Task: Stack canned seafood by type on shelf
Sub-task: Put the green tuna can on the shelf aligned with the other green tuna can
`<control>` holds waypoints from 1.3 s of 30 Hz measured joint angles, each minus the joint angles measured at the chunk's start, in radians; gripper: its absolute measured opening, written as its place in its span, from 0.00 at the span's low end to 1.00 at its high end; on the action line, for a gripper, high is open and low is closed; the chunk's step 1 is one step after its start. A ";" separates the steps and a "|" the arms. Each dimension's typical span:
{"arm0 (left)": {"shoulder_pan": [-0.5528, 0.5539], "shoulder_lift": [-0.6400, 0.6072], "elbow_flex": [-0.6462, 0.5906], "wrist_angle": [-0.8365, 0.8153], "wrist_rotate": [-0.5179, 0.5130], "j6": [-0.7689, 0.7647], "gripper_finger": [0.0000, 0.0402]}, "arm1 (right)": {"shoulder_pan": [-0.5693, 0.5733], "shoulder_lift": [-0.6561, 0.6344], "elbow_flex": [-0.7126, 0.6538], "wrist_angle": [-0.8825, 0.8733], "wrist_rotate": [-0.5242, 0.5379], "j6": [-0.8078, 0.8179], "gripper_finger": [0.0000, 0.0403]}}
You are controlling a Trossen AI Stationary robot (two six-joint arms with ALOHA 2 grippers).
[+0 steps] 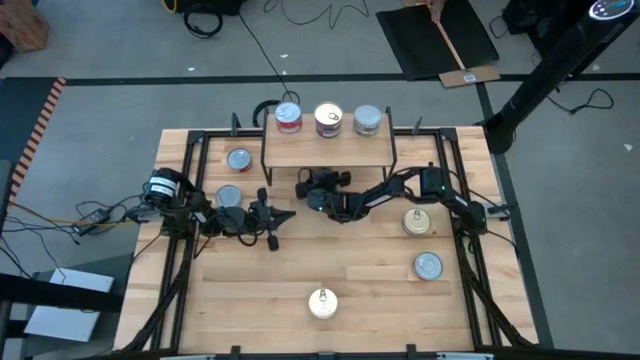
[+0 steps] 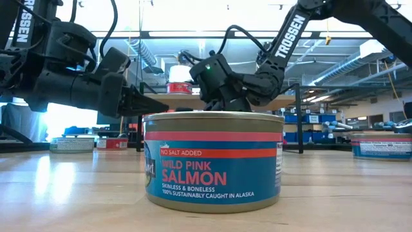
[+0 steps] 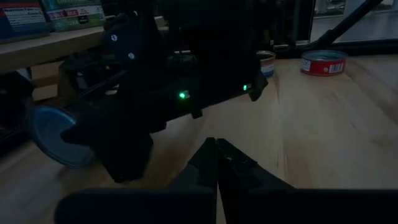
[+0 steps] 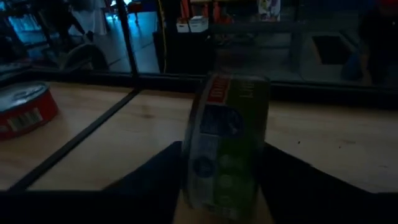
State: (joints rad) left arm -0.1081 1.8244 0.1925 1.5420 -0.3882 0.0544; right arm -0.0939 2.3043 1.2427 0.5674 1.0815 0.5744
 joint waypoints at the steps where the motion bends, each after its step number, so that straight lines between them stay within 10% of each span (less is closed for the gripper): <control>1: 0.000 0.000 0.000 -0.001 0.000 0.000 0.02 | 0.004 0.000 0.000 0.000 0.002 -0.013 0.48; 4: 0.000 0.000 0.000 -0.002 0.000 0.000 0.02 | 0.016 0.000 -0.001 -0.003 0.015 -0.056 0.35; 19: -0.003 0.000 -0.001 0.003 0.020 0.013 0.02 | 0.148 -0.044 -0.003 -0.066 0.025 -0.254 0.35; 39: -0.063 0.001 0.034 0.024 0.131 0.103 0.02 | 0.318 -0.610 -0.001 -1.122 -0.137 0.182 0.35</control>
State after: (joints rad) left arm -0.1714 1.8252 0.2262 1.5658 -0.2571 0.1577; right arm 0.2242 1.6942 1.2414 -0.5549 0.9450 0.7567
